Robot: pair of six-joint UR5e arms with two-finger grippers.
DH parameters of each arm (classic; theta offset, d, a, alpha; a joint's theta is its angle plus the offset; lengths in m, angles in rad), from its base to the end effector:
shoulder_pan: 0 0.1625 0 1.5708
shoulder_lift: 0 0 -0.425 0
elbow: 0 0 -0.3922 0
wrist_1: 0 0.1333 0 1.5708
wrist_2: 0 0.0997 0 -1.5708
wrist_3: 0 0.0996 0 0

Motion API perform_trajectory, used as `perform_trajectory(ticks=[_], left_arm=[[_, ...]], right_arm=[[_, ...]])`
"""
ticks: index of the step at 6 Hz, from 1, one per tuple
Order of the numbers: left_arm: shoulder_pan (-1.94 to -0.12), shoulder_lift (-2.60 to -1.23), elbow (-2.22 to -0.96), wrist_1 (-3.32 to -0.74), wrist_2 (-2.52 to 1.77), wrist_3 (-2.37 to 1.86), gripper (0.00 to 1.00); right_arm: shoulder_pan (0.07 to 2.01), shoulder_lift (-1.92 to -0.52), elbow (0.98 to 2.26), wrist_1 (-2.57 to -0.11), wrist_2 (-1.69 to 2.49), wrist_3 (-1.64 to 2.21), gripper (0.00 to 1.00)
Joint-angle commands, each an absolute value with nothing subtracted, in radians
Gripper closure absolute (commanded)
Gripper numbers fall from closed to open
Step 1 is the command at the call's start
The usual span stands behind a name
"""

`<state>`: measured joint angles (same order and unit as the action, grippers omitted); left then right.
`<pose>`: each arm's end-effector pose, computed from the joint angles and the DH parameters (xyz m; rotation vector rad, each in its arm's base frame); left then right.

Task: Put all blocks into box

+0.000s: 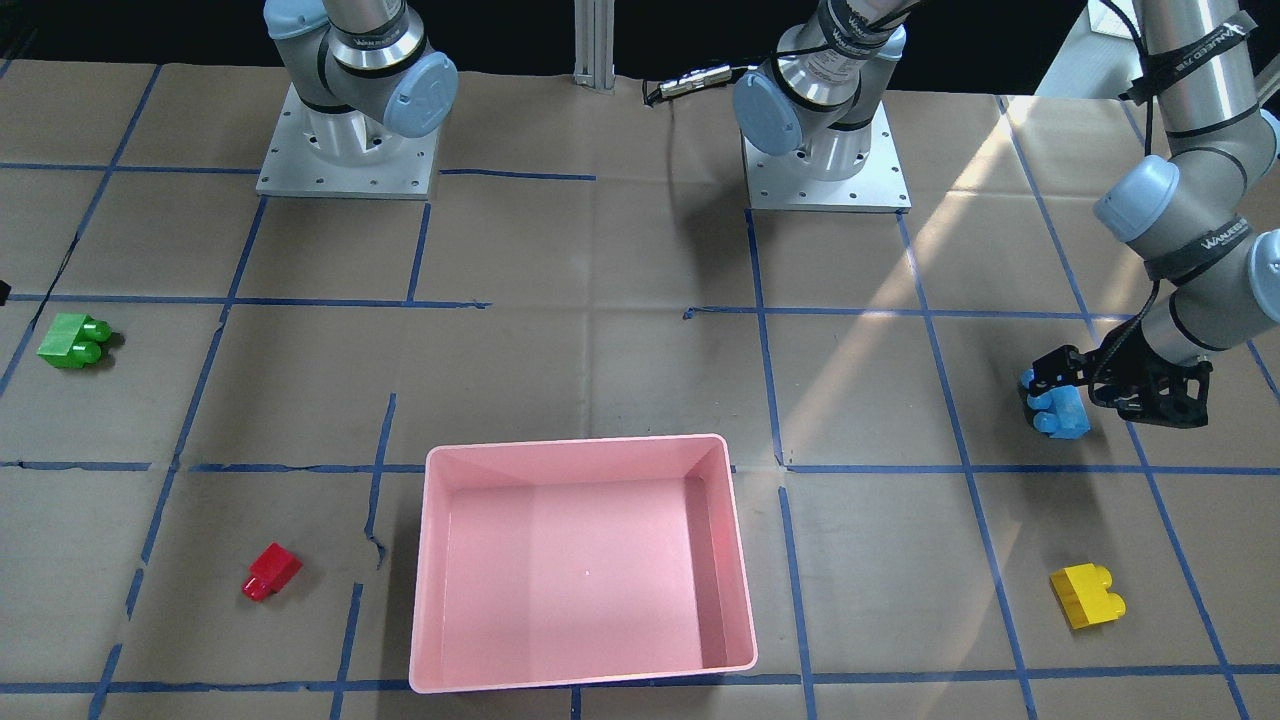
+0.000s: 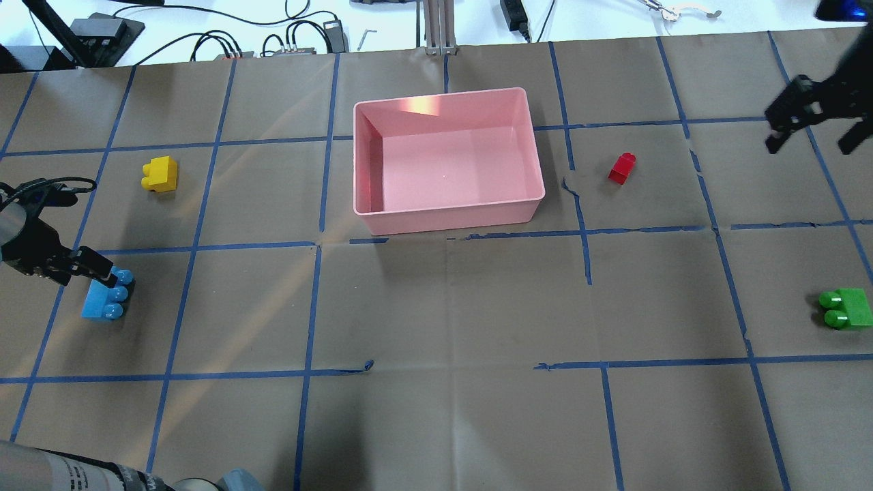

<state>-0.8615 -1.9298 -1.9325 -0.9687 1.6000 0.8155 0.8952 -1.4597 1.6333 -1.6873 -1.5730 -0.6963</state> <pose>0.2470 -0.4880 0.1909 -0.1659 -3.0720 -0.1631 -0.2259 -0.4947 0.4120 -0.0322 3.1062 0.0708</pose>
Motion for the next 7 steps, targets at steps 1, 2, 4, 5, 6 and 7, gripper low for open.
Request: perform_trajectory(ticks=[1,2,4,5,6,7], left_arm=[[-0.862,-1.989,-1.928,-0.94,1.597,0.81,0.04],[-0.861,-1.987,-1.928,-0.943,1.598,0.808,0.11],[-0.862,-1.979,-1.928,-0.948,1.606,0.804,0.55],[-0.862,-1.974,-1.927,-0.951,1.609,0.78,0.77],[-0.862,-1.97,-1.927,-0.951,1.609,0.779,0.91],[-0.868,-1.959,-1.905,-0.956,1.609,0.766,0.92]], right_arm=[[0.747,-1.473,1.788,-1.887,-1.575,-0.856,0.01],[0.733,-1.506,1.887,-1.976,-1.606,-0.871,0.01],[0.735,-1.494,1.919,-1.98,-1.594,-0.867,0.01],[0.735,-1.485,1.965,-1.994,-1.592,-0.87,0.01],[0.735,-1.447,1.997,-2.073,-1.592,-0.873,0.01],[0.735,-1.38,2.003,-2.13,-1.591,-0.874,0.01]])
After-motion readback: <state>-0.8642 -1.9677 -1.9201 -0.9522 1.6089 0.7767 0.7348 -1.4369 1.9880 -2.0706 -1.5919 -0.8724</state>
